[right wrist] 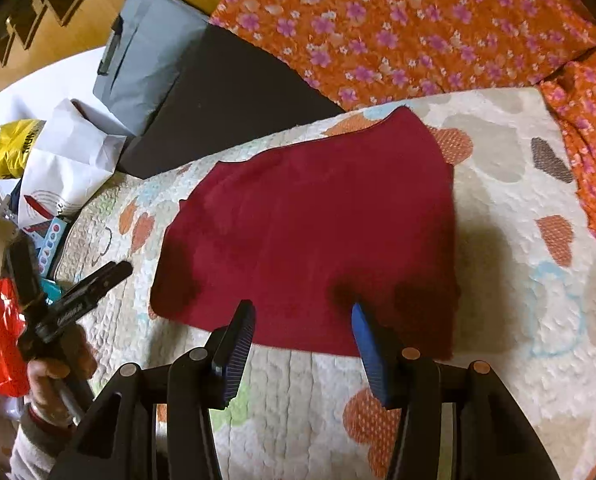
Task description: Fold small clothes
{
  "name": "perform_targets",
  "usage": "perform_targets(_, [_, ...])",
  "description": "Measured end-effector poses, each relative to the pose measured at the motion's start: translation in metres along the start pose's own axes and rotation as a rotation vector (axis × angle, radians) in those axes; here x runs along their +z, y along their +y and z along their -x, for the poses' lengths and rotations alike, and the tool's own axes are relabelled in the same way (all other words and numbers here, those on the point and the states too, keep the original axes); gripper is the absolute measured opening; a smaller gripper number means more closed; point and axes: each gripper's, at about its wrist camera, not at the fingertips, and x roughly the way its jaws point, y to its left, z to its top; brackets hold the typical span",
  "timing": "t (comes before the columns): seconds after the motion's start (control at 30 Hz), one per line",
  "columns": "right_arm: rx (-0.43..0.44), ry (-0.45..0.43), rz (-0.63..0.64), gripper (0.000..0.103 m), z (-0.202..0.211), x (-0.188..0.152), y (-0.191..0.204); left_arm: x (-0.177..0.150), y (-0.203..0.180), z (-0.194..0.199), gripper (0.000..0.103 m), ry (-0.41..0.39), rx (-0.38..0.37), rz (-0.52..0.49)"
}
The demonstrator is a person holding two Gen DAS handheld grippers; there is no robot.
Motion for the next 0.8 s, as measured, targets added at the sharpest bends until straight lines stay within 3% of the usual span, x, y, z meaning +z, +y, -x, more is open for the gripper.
perform_targets(0.1, [0.047, -0.012, -0.034, 0.048, -0.009, 0.001, -0.005, 0.019, 0.007, -0.025, 0.073, 0.011, -0.015, 0.021])
perform_targets(0.23, [0.088, -0.027, -0.078, 0.048, -0.023, -0.001, -0.009, 0.039, 0.004, -0.058, 0.069, 0.047, 0.026, -0.047])
perform_targets(0.27, [0.097, -0.023, -0.085, 0.048, -0.028, -0.001, -0.010, 0.042, 0.003, -0.067, 0.065, 0.065, 0.027, -0.062])
perform_targets(0.33, [0.107, -0.011, -0.095, 0.048, -0.038, -0.003, -0.011, 0.046, 0.000, -0.083, 0.036, 0.110, 0.019, -0.090])
perform_targets(0.47, [0.112, 0.014, -0.103, 0.048, -0.053, -0.005, -0.013, 0.050, -0.008, -0.106, 0.031, 0.142, 0.021, -0.140])
perform_targets(0.5, [0.110, 0.017, -0.105, 0.048, -0.055, -0.005, -0.014, 0.051, -0.006, -0.111, 0.026, 0.149, 0.014, -0.127])
perform_targets(0.63, [0.105, 0.022, -0.109, 0.048, -0.058, -0.004, -0.018, 0.054, 0.014, -0.115, 0.012, 0.155, -0.042, -0.026])
perform_targets(0.8, [0.089, -0.013, -0.097, 0.048, -0.050, 0.009, -0.019, 0.054, 0.014, -0.088, 0.010, 0.085, -0.079, -0.011])
